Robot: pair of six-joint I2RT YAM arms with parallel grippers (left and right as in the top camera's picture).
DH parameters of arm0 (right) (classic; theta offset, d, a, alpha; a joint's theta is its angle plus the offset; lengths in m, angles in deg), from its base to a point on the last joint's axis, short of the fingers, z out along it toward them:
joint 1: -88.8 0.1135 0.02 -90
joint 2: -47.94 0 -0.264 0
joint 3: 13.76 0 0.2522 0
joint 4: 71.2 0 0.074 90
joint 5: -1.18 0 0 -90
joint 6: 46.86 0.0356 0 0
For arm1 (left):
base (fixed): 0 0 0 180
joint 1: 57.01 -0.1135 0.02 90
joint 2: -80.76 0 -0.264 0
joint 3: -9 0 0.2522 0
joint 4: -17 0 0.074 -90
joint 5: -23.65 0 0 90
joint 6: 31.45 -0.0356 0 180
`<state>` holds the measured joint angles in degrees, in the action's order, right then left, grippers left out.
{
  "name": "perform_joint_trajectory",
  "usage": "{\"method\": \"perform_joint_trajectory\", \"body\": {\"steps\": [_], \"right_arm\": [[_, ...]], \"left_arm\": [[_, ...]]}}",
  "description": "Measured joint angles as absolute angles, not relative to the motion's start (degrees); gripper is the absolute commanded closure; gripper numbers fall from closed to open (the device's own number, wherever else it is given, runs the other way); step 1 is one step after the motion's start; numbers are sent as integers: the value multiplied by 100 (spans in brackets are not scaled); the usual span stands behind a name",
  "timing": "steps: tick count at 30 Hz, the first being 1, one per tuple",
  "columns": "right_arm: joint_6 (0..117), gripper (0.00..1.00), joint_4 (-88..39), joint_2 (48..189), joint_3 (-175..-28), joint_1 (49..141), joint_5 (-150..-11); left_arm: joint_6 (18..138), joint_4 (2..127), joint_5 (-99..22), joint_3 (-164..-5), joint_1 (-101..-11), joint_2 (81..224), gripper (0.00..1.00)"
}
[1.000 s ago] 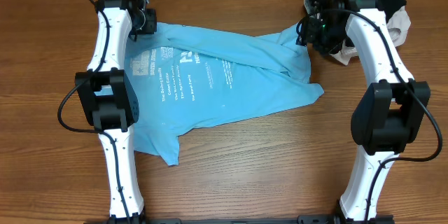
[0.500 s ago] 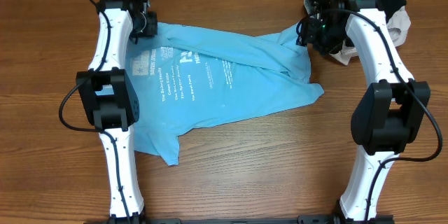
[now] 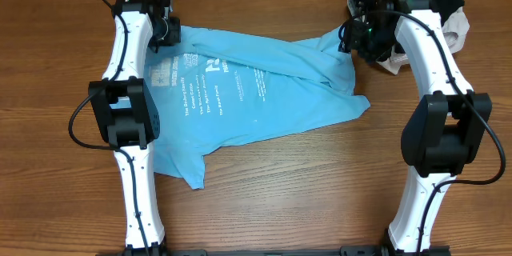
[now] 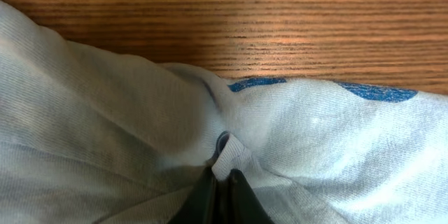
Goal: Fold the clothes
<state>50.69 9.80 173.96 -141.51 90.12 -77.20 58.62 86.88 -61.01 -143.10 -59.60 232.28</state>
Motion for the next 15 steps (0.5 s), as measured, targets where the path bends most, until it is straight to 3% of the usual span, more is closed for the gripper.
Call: {"method": "perform_joint_trajectory", "body": {"steps": [15], "right_arm": [[5060,36,1127,17348,-14151,8931,-7720]], "left_arm": [[5862,10850,-6101,-15731,-5960,23232,95]]}}
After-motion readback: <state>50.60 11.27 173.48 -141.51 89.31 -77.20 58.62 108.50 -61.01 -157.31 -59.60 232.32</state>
